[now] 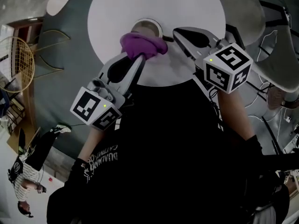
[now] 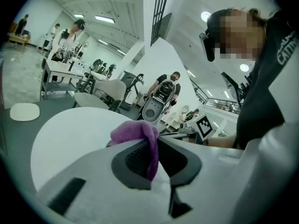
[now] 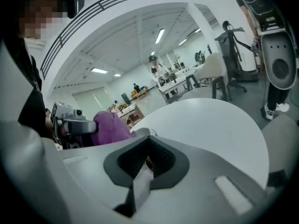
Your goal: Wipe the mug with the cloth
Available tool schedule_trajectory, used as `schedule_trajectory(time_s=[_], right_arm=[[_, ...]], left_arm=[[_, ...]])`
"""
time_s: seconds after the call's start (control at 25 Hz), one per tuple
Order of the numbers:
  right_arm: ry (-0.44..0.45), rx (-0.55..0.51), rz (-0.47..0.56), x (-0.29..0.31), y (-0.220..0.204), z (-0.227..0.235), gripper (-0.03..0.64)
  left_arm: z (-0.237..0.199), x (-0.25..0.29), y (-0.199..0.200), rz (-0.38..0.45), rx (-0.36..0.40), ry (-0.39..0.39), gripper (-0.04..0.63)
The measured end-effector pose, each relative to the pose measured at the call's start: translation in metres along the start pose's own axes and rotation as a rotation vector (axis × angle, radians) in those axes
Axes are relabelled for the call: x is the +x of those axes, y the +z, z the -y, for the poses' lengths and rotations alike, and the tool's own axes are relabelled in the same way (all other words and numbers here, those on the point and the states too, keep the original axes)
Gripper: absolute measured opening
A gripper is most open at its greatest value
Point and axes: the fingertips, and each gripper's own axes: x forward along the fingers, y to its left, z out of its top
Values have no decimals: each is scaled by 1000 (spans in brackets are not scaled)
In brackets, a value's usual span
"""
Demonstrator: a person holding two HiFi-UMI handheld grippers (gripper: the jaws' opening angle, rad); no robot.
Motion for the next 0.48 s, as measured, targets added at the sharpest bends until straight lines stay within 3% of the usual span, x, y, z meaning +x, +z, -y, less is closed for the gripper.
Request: schedule_trajectory(time_s=[0.16,0.28,0.48], right_arm=[[87,-73,-38,-1,-6,-11,9],[144,-67,-49,-2,-15,-12,75],[175,-128,-101,3,-33,-2,102]], left_arm=[[9,1,-13,10,1,59,37],[19,2,-21,16,14,94,37],[25,-2,-33,32,2,169,37]])
